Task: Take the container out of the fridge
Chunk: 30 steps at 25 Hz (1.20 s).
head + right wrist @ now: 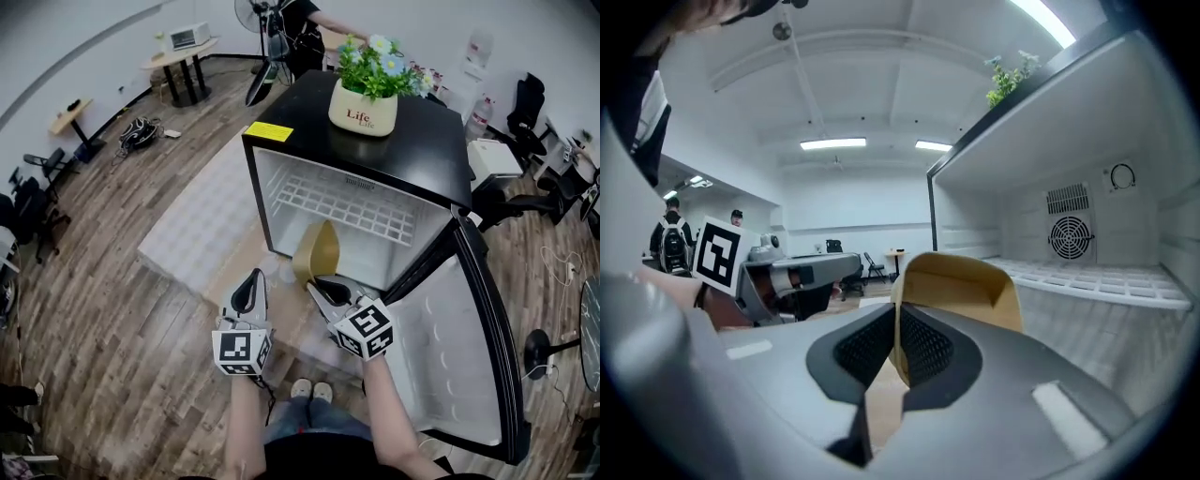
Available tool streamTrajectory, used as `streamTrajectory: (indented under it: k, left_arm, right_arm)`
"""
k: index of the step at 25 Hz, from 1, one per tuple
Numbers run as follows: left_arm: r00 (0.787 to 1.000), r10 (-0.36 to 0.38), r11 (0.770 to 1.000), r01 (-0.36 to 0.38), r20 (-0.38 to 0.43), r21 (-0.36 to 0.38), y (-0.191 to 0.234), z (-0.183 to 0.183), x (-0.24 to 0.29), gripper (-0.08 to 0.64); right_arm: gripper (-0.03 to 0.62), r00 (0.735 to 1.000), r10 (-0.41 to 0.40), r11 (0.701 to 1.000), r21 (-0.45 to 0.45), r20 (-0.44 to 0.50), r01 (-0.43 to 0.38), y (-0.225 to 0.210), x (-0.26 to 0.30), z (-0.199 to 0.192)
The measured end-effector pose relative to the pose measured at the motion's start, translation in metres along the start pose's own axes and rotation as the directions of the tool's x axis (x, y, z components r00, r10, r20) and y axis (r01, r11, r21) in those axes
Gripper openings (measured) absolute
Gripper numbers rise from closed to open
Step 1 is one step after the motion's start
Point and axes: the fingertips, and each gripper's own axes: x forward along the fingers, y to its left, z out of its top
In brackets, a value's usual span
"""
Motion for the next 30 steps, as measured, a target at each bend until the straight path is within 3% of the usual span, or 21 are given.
streamTrajectory:
  k: [9,17,30]
  left_arm:
    - [0.999,0.025,0.999,-0.026,0.033,0.024,0.007,0.019,-0.012,0.005]
    - [0.997,0.036,0.998,-0.039,0.063,0.046,0.012,0.036,-0.018,0.005]
    - [0.997,0.044,0.997,-0.048,0.068,0.065,0.016,0.041,-0.014,0.005]
  right_arm:
    - [0.026,0.978,0.027,1.0,0.005,0.207,-0.029,0.018,-0.019,0.043]
    - [0.026,0.931,-0.104,0.994,0.047,0.35,0.094,0.004,-0.035,0.069]
    - [0.025,0.892,-0.221,0.975,0.093,0.395,0.2,-0.02,-0.049,0.065]
